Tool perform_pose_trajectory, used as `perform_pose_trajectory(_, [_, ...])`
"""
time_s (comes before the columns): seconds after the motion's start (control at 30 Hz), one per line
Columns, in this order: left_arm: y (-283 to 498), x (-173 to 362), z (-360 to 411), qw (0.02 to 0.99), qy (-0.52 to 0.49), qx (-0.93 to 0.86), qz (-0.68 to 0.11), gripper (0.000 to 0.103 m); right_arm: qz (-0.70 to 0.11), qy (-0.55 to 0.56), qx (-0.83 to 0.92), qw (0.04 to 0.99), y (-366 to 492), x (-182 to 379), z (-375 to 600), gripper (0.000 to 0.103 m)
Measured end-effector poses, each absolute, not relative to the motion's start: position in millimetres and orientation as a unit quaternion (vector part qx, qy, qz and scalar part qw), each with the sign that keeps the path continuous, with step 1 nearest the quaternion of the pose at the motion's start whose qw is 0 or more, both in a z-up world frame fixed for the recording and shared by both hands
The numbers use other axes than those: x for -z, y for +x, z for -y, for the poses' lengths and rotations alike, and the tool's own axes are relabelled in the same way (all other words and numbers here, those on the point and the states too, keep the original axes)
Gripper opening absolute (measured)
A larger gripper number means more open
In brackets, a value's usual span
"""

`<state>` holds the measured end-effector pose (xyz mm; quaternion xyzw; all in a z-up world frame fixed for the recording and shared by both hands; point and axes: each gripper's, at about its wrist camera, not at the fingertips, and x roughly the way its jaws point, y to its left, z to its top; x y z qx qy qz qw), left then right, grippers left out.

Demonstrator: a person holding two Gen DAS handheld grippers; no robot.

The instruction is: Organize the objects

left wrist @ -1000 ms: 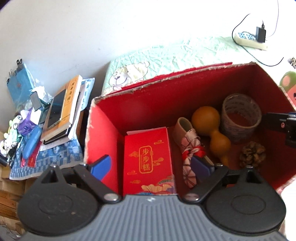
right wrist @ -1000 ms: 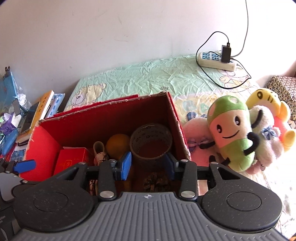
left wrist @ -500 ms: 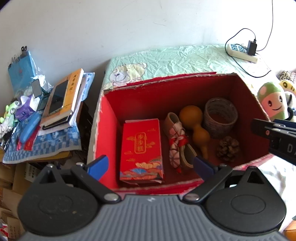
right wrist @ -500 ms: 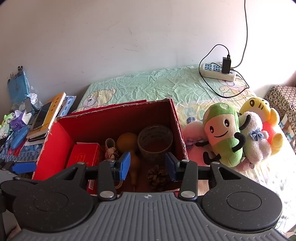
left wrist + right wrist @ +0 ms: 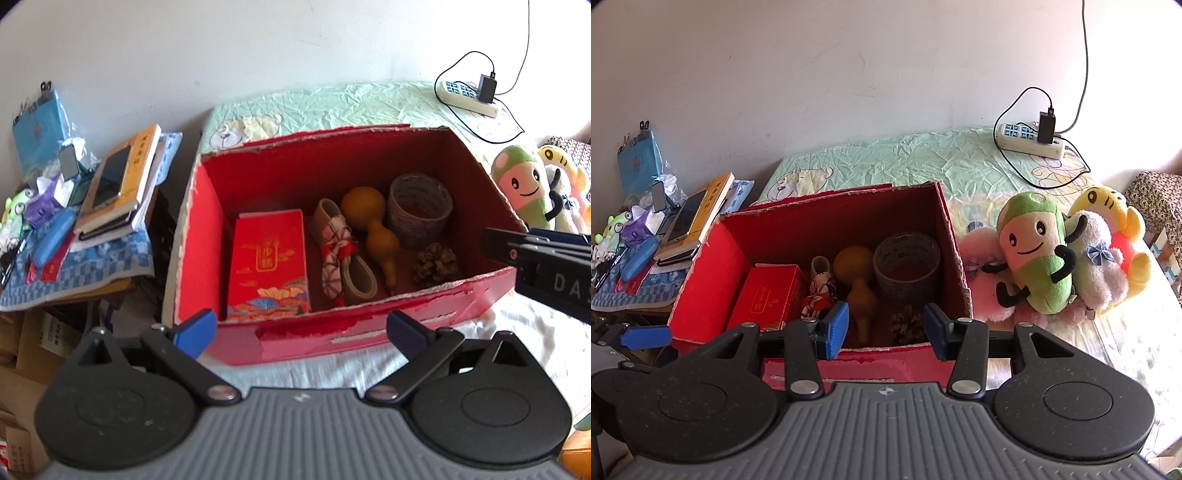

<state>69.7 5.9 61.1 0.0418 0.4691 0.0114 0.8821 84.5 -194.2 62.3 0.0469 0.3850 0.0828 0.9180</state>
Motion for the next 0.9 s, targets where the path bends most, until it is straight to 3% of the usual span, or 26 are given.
perform_pose_trajectory(0.9, [69.0,-24.6,-12.0,0.832,0.032,-0.021,-0.553,0.098,-0.448,0.042,-0.091,0.888,68.5,-40.2,186.1,0.049])
